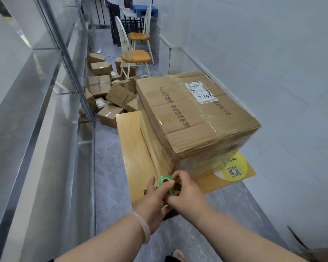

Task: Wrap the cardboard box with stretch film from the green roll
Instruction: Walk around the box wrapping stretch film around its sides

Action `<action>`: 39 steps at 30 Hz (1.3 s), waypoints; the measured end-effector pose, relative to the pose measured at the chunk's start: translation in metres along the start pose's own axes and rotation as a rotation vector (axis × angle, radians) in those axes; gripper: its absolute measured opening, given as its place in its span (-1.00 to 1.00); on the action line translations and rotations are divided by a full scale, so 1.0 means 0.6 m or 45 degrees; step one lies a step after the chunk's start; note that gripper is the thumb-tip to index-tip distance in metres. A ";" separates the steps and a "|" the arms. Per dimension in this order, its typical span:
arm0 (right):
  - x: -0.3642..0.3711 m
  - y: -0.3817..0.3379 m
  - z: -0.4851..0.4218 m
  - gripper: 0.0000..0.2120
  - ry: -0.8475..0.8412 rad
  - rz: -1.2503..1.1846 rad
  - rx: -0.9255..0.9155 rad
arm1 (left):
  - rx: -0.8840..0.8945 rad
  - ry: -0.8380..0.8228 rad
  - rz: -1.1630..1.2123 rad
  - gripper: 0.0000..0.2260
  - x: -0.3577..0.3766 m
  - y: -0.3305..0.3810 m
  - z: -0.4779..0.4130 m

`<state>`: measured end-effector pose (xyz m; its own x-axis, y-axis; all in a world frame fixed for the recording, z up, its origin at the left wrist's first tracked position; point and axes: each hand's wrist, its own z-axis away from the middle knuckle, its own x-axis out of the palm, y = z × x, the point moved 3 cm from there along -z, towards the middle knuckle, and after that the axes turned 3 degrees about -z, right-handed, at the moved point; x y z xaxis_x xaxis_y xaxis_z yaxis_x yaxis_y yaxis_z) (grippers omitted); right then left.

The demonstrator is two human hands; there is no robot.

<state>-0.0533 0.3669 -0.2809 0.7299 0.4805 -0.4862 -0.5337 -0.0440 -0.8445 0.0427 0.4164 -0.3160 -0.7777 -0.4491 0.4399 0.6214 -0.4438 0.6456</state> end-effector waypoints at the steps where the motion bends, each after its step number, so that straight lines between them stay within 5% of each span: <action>1: -0.002 0.004 0.005 -0.54 0.004 0.018 -0.005 | -0.010 -0.011 0.000 -0.29 0.004 -0.007 0.000; 3: -0.006 0.012 0.013 -0.48 0.025 0.039 -0.008 | -0.027 -0.042 -0.016 -0.32 0.014 -0.018 0.001; 7: -0.024 0.028 0.030 -0.73 0.143 -0.006 0.007 | -0.044 -0.102 -0.058 -0.24 0.036 -0.035 0.003; 12: -0.065 0.051 0.050 -0.59 0.099 -0.175 0.065 | -0.078 -0.171 -0.022 -0.24 0.070 -0.050 -0.009; 16: -0.109 0.068 0.041 -0.50 -0.008 -0.074 -0.053 | -0.080 -0.181 0.013 0.00 0.107 -0.059 -0.021; 20: -0.147 0.094 0.021 -0.64 -0.081 -0.003 -0.070 | -0.036 -0.092 0.075 0.13 0.140 -0.082 -0.037; 23: -0.181 0.116 0.009 -0.56 -0.175 0.002 -0.049 | 0.004 -0.006 0.136 -0.03 0.177 -0.094 -0.043; 27: -0.234 0.126 -0.011 -0.41 -0.424 0.123 -0.218 | 0.076 0.046 0.133 -0.61 0.222 -0.098 -0.042; 33: -0.265 0.141 -0.046 -0.55 -0.554 0.252 -0.317 | 0.226 0.351 0.380 -0.23 0.279 -0.136 -0.066; 39: -0.300 0.151 -0.072 -0.53 -0.640 0.198 -0.344 | 0.179 0.311 0.422 -0.14 0.315 -0.130 -0.080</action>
<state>-0.2143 0.2384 -0.2796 0.3245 0.8040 -0.4983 -0.4421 -0.3368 -0.8313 -0.1482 0.3292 -0.3132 -0.4825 -0.7275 0.4878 0.8016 -0.1423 0.5806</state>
